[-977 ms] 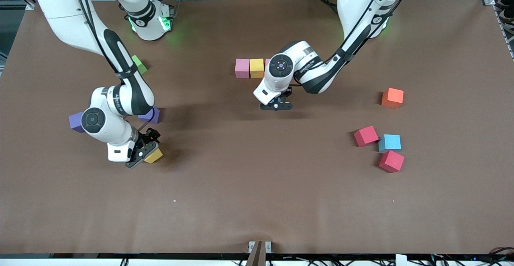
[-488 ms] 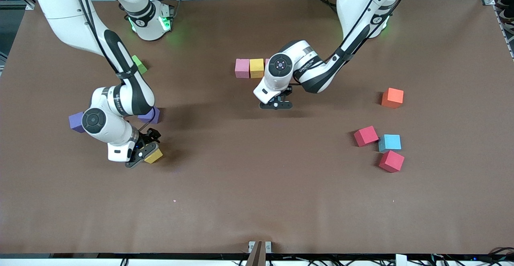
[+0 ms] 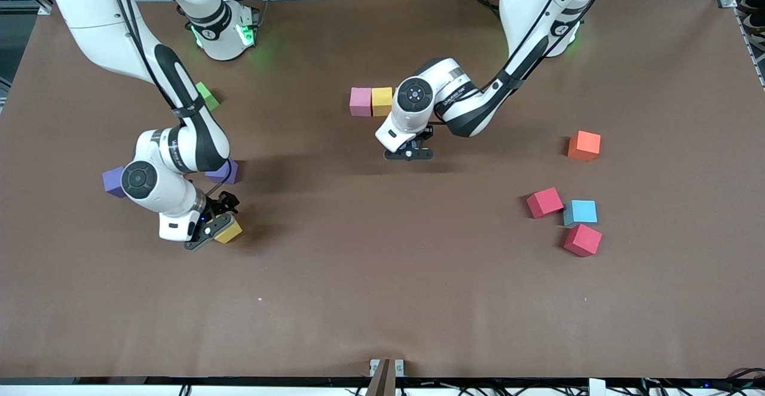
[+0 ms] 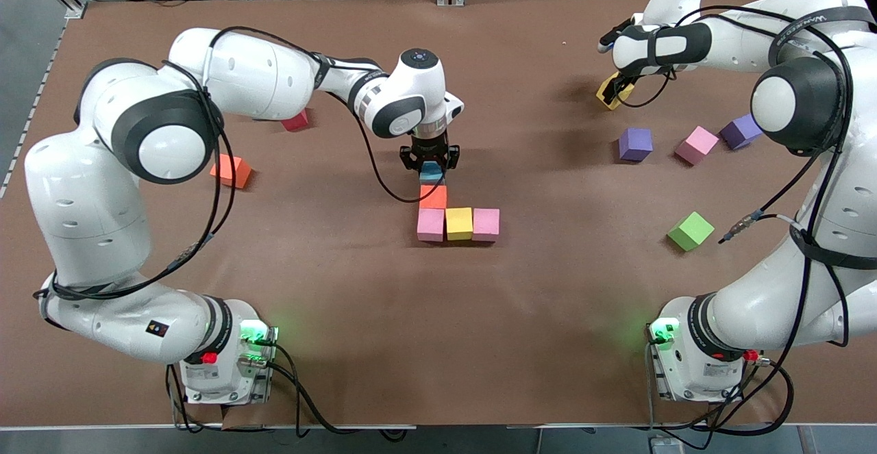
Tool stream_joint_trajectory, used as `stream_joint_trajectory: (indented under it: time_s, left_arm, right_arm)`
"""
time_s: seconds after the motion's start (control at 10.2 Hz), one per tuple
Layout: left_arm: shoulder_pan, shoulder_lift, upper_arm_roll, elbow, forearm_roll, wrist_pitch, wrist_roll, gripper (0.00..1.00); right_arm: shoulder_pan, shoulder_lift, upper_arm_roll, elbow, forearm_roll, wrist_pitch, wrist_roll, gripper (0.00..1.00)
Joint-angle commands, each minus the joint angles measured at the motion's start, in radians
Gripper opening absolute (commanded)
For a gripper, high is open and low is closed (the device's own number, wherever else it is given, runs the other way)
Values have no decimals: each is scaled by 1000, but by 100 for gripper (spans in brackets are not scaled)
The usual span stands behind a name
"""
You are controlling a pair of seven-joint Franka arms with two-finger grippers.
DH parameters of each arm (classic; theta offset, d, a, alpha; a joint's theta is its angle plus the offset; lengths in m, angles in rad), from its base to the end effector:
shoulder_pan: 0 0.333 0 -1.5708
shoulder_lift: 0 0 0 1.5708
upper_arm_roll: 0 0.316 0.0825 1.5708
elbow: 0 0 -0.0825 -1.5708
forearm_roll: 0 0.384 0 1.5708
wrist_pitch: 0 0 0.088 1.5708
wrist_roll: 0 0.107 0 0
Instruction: Form number 2 with 11 blocks
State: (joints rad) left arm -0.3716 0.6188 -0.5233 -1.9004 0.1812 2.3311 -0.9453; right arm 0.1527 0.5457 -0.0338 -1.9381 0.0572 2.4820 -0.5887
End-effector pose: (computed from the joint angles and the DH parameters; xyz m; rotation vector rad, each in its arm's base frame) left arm 0.3996 -0.4732 0.2027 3.0961 -0.0237 -0.3028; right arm 0.6180 0.0743 0.1999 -2.9520 -1.0231 -0.0045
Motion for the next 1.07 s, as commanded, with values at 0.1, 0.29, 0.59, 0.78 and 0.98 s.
stream_joint_trajectory:
  time_s: [0.1, 0.29, 0.59, 0.78, 0.98]
  left_arm:
    - [0, 13, -11, -9, 96, 16, -88, 0]
    - [8, 13, -26, -11, 95, 16, -92, 0]
    - [11, 13, -38, -9, 95, 16, -109, 0]
    - [13, 13, -50, -12, 95, 16, -125, 0]
    - [13, 15, -52, -12, 96, 16, -127, 0]
  right_arm:
    - [-13, -1, 14, -4, 7, 9, 12, 100]
    - [-12, -1, 14, -2, 7, 11, 12, 100]
    - [-13, -1, 14, -1, 7, 11, 12, 25]
    - [-9, -1, 14, -1, 6, 11, -3, 3]
    - [1, -9, 15, 1, 4, 6, -20, 3]
